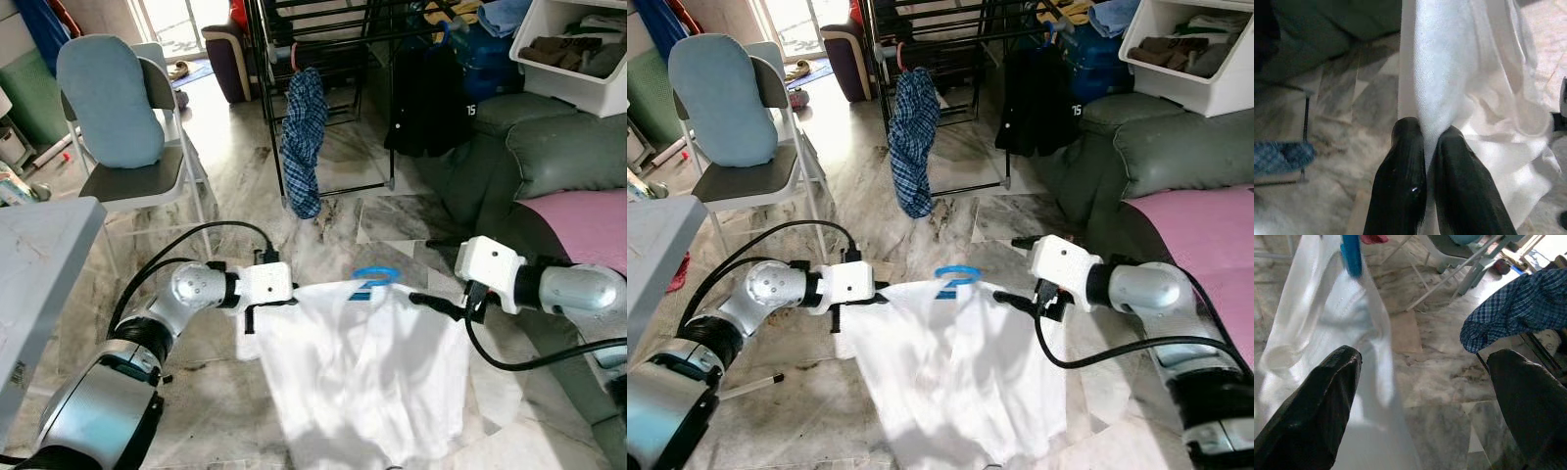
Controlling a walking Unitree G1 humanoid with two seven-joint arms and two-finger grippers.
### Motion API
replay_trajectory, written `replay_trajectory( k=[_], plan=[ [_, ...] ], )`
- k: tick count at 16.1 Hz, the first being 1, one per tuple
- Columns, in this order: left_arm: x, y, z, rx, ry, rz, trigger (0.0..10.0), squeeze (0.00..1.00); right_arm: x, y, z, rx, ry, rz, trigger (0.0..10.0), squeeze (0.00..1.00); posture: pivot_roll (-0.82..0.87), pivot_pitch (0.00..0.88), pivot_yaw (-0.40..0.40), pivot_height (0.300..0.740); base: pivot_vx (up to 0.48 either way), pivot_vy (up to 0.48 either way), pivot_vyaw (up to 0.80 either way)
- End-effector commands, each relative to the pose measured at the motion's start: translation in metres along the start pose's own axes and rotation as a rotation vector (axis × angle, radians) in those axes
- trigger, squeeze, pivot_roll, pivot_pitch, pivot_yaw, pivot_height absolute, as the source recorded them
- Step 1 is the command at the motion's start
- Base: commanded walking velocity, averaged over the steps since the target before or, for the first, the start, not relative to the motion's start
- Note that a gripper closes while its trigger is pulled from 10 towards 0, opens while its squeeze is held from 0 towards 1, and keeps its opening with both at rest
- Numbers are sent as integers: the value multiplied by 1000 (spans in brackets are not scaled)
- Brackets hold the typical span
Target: Hang hanger
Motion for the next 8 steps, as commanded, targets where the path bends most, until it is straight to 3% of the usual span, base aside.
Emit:
replay_trajectory(
  k=[1, 4, 5, 6, 7, 8],
  plan=[
    [18, 11, 4, 25, -60, -46, 0, 0, 2, 5, -6, 55, -15, 21, 10000, 1000, -225, 0, 69, 740, 0, 0, 0],
    [22, 6, 2, -9, -89, -70, 0, 0, 3, 12, -13, 114, -42, 10, 10000, 992, -222, 0, 71, 740, 0, 0, 0],
    [23, 6, 2, -16, -98, -74, 0, 0, 0, 16, -14, 135, -37, 9, 10000, 620, -218, 0, 71, 740, 0, 0, 0],
    [28, 5, 3, -27, -128, -81, 0, 0, -6, 22, -15, 157, -29, 0, 1647, 0, -218, 0, 71, 740, 0, 0, 0],
    [30, 5, 3, -32, -137, -81, 0, 0, -7, 23, -15, 159, -29, -4, 1647, 0, -218, 0, 71, 740, 0, 0, 0],
    [34, 6, 3, -42, -153, -92, 0, 0, -12, 29, -14, 198, -18, -9, 0, 0, -218, 0, 71, 740, 0, 0, 0]
  ],
)
Point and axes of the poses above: a point about 5 cm out from each wrist's last joint towards the gripper, its own z axis pointing back from the gripper into the wrist, its own x axis along the axis of the wrist's last joint, y = z × x, the point moved 3 cm from there along -z, pointing out of the wrist towards the gripper, and after that the axes turned 15 degrees about z, right-handed, at the moved point
